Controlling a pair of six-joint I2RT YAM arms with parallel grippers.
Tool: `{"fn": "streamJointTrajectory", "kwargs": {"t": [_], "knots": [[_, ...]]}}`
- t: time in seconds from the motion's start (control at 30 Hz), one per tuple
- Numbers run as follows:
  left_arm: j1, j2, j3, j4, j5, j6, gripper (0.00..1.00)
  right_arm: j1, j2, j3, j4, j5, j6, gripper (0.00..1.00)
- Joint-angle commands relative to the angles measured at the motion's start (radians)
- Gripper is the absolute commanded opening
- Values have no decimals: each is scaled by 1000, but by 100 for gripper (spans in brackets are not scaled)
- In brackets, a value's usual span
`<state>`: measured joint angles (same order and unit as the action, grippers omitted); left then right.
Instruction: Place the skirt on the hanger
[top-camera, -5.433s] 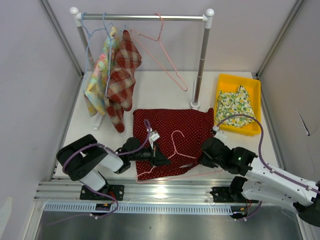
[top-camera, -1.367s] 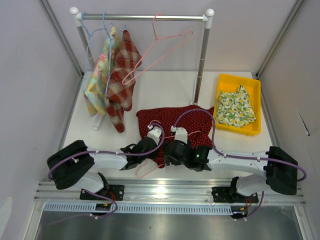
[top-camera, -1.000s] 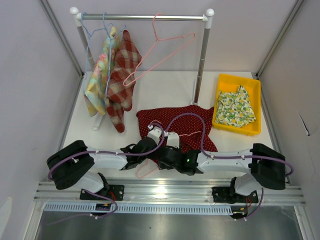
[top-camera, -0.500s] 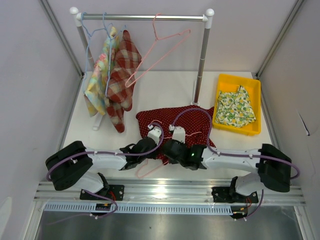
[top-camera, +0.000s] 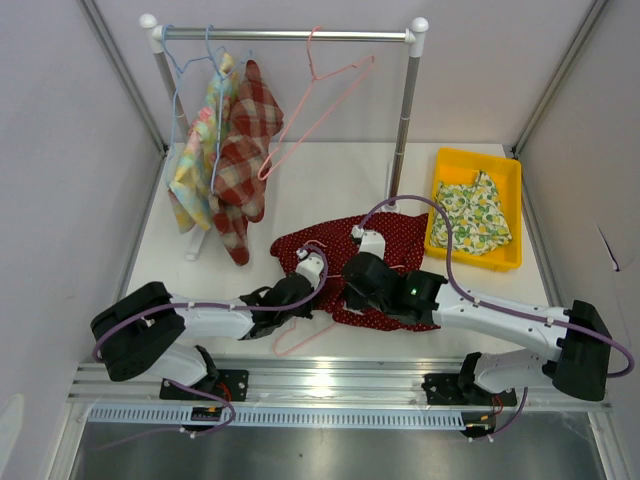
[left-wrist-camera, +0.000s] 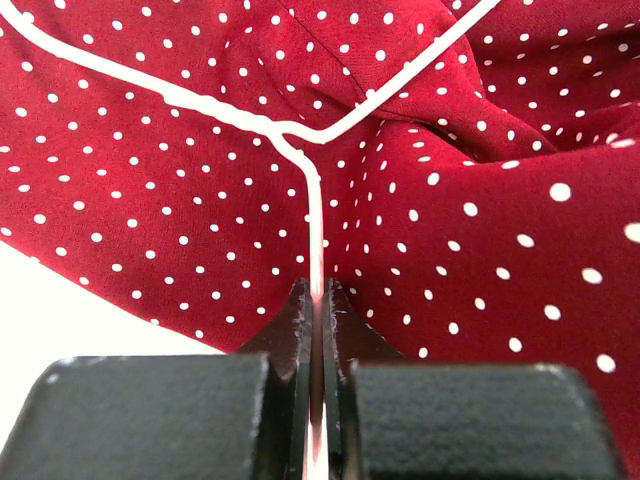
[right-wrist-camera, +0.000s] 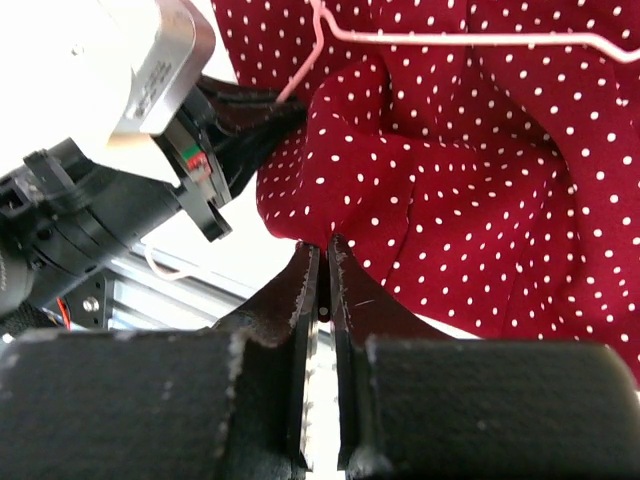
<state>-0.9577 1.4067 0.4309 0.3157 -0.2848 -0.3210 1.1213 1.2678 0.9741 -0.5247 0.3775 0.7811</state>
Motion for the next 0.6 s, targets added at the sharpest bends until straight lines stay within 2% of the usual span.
{"fn": "streamJointTrajectory", "kwargs": {"t": [0.0,0.13,0.23,0.27,0.3,0.37,0.5,0.57], "knots": [[-3,-20,43,-10,-27,10,0,1,-50,32,-14,-35,-9,4],[-3,-23,49,-17,-40,17,0,64,-51,34,-37,-40,9,9],[-3,-28,66,-23,-40,26,0,130,-32,15,-28,-64,20,26],[-3,-29,71,-23,-40,26,0,150,-25,6,-24,-57,30,42],[-3,-29,75,-26,-40,26,0,191,-18,0,-23,-39,40,51],[-3,-28,77,-27,-40,28,0,225,-7,-5,-27,15,70,62],[-3,-34,75,-24,-34,27,0,278,5,-11,-18,64,98,65],[-3,-41,69,-18,-28,26,0,281,30,-17,-3,80,106,59]]}}
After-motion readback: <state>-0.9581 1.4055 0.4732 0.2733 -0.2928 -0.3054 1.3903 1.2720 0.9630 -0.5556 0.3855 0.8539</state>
